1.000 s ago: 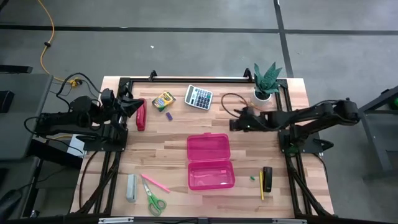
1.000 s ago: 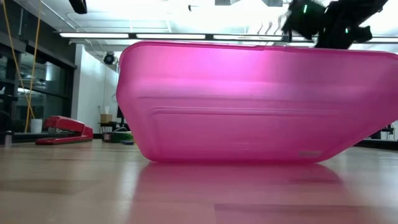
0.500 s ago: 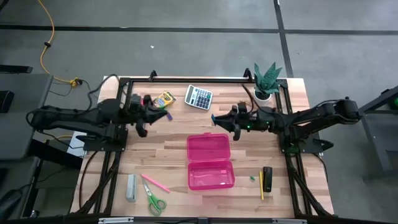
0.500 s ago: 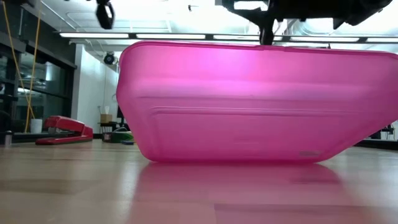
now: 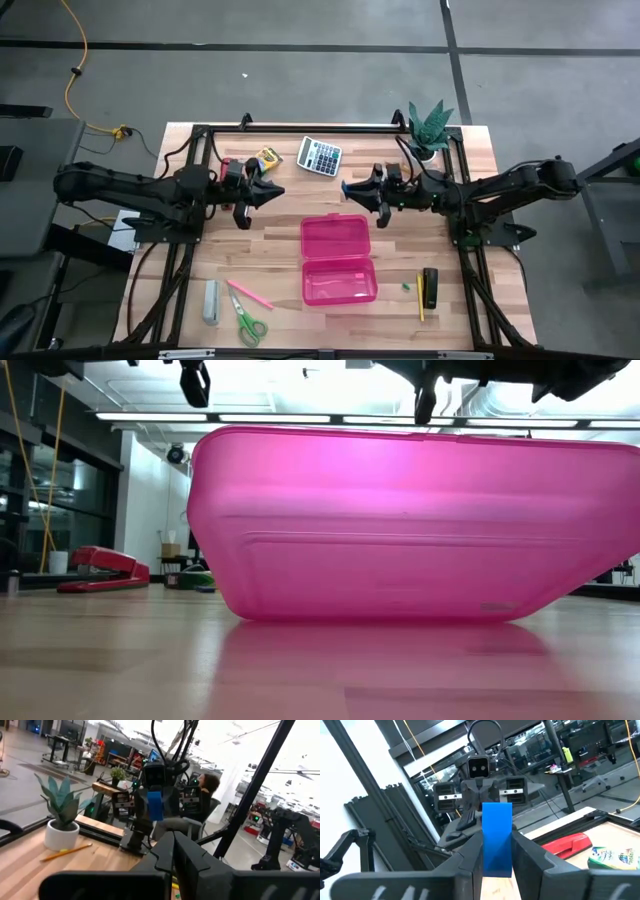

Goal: Pack school essentials
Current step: Put the blue eraser into the pink supply box

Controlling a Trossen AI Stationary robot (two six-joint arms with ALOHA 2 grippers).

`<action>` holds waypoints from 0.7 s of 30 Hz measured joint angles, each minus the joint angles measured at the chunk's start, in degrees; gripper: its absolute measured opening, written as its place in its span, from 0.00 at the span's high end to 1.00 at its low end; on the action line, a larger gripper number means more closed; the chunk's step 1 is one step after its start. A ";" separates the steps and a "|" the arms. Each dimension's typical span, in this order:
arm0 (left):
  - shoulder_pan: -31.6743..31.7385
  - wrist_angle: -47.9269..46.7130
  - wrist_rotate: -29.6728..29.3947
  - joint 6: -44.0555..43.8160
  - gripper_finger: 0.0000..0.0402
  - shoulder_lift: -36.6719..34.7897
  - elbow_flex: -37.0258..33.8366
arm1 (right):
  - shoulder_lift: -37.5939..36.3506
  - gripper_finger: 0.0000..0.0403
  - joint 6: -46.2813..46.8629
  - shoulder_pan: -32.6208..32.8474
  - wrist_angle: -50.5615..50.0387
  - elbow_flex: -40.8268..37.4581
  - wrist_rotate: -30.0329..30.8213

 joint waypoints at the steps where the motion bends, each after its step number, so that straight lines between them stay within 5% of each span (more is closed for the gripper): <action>1: 0.00 0.01 0.00 0.09 1.00 0.02 0.00 | 0.00 0.81 0.53 0.00 -0.14 0.03 -0.03; 12: 0.62 -0.25 -0.45 -0.13 1.00 0.04 0.00 | 2.97 0.81 -1.89 4.24 -48.87 18.85 -9.18; 21: 0.61 -0.73 -1.91 -0.96 1.00 0.04 0.02 | 9.52 0.81 -0.67 11.22 -58.45 24.77 -16.74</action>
